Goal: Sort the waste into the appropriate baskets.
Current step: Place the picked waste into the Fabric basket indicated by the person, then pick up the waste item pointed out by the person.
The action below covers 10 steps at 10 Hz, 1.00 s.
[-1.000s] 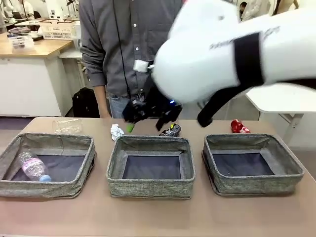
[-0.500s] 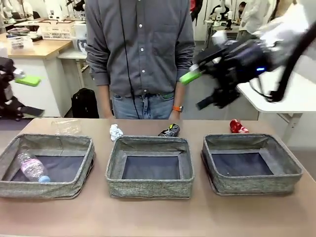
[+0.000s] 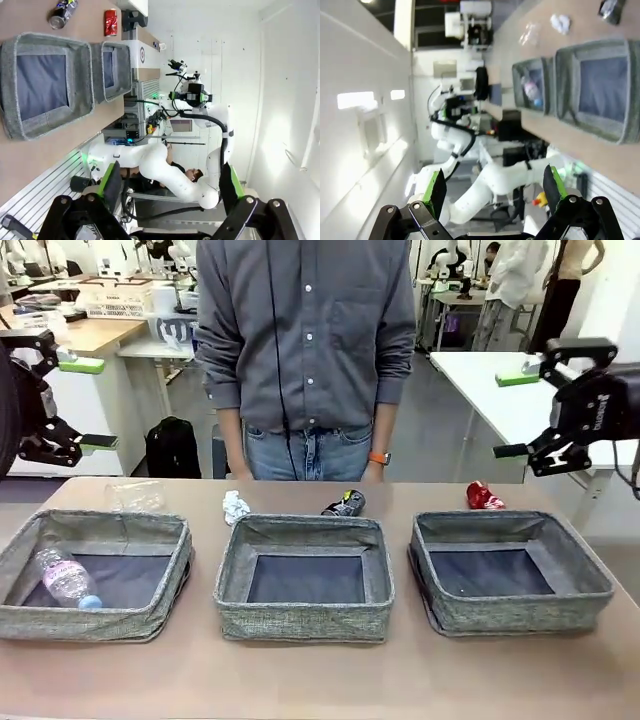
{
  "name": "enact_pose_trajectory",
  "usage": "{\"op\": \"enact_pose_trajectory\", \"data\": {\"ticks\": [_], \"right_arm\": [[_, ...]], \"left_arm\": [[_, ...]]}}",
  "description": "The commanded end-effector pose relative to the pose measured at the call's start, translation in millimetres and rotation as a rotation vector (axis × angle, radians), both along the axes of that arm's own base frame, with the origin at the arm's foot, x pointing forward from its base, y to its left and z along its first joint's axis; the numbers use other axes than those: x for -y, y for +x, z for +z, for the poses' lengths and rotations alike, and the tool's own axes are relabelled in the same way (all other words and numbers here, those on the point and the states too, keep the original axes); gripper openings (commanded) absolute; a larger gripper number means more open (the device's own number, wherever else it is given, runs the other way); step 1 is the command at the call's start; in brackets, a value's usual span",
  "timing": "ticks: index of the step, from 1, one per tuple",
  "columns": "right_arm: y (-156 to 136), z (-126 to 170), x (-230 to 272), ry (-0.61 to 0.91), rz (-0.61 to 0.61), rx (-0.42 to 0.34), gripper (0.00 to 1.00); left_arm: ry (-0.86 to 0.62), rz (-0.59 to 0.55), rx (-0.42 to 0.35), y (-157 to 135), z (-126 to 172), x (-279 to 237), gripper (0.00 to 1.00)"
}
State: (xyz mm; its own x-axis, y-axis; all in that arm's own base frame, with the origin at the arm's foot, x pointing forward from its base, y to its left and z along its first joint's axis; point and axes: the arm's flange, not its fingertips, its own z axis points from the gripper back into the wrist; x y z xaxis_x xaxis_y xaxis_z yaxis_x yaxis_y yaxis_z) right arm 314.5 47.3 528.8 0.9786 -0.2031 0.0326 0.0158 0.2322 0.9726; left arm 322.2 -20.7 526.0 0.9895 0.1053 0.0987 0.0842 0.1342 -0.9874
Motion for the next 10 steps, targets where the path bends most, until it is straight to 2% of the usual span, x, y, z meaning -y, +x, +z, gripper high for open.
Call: {"op": "enact_pose_trajectory", "data": {"ticks": [1,10], "right_arm": [[-6.0,4.2,0.9,0.027,0.039,-0.015,1.00],[-6.0,4.2,0.9,0.027,0.039,-0.015,1.00]], "left_arm": [[0.001,0.007,0.016,-1.4,3.1,-2.7,1.00],[0.001,0.007,0.016,-1.4,3.1,-2.7,1.00]]}}
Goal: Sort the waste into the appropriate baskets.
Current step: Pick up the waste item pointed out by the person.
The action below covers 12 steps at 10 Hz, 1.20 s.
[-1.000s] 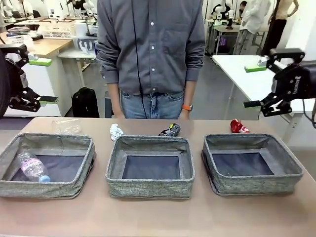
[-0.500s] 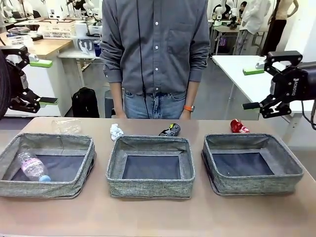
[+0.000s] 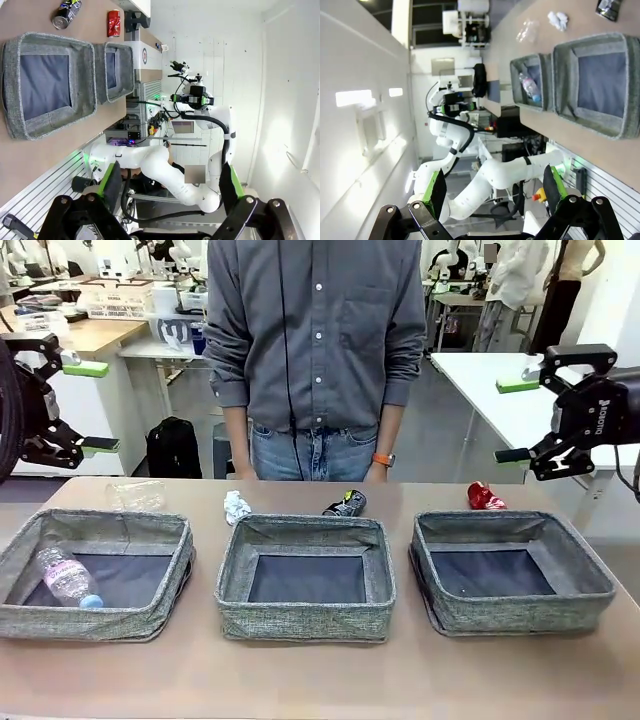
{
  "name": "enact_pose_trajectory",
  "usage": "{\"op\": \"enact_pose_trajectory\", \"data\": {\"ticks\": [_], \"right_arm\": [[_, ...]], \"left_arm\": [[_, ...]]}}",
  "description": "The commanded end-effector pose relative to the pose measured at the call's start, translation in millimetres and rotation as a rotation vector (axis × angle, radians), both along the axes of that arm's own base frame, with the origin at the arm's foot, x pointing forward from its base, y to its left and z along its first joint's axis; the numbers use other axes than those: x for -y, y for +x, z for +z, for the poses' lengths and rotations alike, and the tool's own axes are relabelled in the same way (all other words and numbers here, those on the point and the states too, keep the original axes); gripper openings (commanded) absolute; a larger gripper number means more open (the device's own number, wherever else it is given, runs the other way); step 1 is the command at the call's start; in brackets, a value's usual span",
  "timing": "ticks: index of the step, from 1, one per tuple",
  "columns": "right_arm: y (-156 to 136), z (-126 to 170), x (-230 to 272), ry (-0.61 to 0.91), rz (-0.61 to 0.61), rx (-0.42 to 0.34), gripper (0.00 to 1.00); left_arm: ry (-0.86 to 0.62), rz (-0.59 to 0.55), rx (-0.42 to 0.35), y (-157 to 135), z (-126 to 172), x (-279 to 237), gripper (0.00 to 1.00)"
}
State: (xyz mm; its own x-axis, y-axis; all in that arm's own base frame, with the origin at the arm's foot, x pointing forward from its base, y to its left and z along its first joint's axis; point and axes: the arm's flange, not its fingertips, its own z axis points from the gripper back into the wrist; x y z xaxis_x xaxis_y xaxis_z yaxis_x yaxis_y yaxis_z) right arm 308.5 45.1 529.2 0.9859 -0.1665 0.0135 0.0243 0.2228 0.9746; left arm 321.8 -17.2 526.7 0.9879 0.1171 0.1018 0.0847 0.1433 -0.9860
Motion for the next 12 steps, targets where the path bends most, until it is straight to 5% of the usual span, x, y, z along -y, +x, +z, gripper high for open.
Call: {"op": "enact_pose_trajectory", "data": {"ticks": [1,12], "right_arm": [[0.0,3.9,-1.3,0.017,0.001,0.003,1.00],[0.0,3.9,-1.3,0.017,0.001,0.003,1.00]], "left_arm": [[-0.007,-0.006,0.014,-1.0,2.5,0.8,1.00],[-0.007,-0.006,0.014,-1.0,2.5,0.8,1.00]]}}
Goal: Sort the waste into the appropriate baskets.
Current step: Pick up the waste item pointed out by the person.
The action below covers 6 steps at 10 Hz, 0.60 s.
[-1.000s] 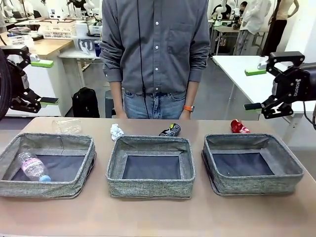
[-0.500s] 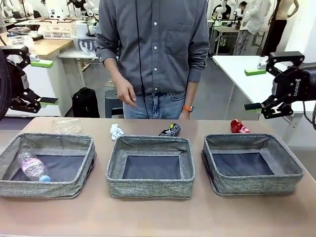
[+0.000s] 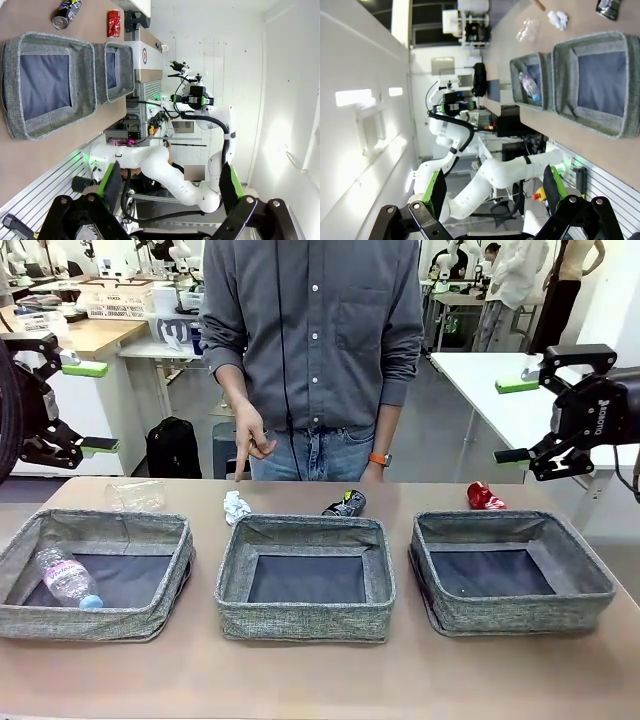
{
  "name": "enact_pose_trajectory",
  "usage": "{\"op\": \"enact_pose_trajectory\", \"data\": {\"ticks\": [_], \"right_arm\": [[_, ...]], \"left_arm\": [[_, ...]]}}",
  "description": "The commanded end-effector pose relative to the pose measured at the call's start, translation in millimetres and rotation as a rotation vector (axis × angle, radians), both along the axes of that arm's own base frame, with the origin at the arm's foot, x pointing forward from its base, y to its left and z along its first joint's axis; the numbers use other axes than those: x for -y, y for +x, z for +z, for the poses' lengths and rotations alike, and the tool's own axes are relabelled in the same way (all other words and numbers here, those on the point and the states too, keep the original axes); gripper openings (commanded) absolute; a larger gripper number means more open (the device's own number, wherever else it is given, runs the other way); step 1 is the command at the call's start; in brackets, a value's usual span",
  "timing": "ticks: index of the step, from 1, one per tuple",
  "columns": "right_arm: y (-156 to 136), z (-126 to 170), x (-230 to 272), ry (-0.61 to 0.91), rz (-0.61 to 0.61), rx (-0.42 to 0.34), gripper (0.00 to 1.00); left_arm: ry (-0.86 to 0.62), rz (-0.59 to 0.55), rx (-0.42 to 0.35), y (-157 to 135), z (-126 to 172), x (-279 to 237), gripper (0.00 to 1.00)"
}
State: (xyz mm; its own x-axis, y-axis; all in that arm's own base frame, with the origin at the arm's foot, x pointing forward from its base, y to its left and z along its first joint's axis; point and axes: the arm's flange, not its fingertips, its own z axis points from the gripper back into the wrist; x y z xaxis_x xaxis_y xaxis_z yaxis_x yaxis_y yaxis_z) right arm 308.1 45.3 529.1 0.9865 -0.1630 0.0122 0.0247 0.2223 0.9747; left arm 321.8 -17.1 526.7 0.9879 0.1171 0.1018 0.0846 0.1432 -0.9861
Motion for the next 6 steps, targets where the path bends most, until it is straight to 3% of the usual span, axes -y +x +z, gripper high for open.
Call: {"op": "enact_pose_trajectory", "data": {"ticks": [1,4,5,6], "right_arm": [[0,4,-1,0.016,-0.002,0.004,1.00],[0,4,-1,0.016,-0.002,0.004,1.00],[0,4,-1,0.016,-0.002,0.004,1.00],[0,4,-1,0.016,-0.002,0.004,1.00]], "left_arm": [[-0.007,-0.006,0.014,-1,2,1,1.00],[0.000,0.000,0.000,0,0,0,1.00],[0.338,0.276,0.027,34,1,25,1.00],[0.603,0.297,0.071,67,-8,52,1.00]]}}
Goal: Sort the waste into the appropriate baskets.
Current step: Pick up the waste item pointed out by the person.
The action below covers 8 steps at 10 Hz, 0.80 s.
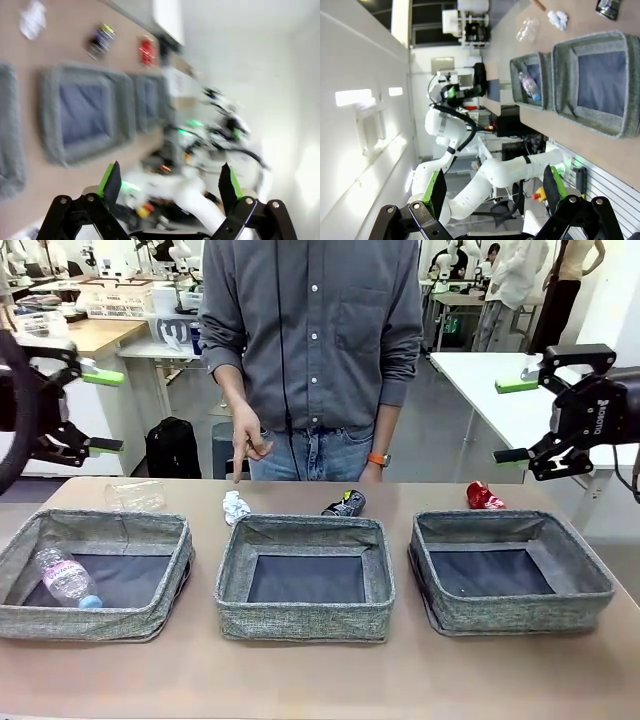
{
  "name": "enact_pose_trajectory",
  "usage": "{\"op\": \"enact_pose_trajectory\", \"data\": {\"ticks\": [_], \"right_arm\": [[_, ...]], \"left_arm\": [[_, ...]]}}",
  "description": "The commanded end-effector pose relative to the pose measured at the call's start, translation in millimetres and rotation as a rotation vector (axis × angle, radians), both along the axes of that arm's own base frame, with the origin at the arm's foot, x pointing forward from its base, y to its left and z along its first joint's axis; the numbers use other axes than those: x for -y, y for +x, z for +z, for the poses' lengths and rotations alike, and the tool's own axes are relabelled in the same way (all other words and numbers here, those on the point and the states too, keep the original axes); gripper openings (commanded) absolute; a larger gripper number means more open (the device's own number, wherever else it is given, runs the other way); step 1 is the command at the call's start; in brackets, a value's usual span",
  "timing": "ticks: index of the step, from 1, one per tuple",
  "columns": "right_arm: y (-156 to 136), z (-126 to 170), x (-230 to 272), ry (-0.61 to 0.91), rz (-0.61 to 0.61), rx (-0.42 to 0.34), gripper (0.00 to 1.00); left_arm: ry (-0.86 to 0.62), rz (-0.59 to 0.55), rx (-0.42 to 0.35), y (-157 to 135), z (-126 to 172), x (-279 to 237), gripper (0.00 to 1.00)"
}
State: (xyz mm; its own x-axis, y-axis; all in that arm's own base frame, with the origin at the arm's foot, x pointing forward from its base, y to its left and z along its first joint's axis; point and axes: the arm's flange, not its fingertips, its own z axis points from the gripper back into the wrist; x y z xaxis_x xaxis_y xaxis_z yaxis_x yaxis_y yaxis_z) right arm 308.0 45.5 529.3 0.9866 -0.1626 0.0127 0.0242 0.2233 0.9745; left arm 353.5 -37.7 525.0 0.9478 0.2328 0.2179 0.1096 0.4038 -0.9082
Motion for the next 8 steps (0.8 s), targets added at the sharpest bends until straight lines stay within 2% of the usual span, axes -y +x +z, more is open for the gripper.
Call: {"op": "enact_pose_trajectory", "data": {"ticks": [1,2,3,5,6,7,8], "right_arm": [[1,4,-1,0.017,-0.003,0.003,1.00],[1,4,-1,0.017,-0.003,0.003,1.00],[1,4,-1,0.017,-0.003,0.003,1.00],[1,4,-1,0.017,-0.003,0.003,1.00],[1,4,-1,0.017,-0.003,0.003,1.00],[1,4,-1,0.017,-0.003,0.003,1.00],[1,4,-1,0.017,-0.003,0.003,1.00]], "left_arm": [[0.706,0.346,0.122,67,-13,53,1.00],[0.918,0.353,0.210,89,-17,74,1.00],[1.141,0.351,0.130,105,-27,87,1.00],[1.256,0.266,-0.001,117,-43,94,1.00],[1.268,0.241,-0.027,119,-45,96,1.00],[1.238,0.258,0.017,119,-43,98,1.00],[0.874,0.184,0.236,115,-62,92,1.00]]}}
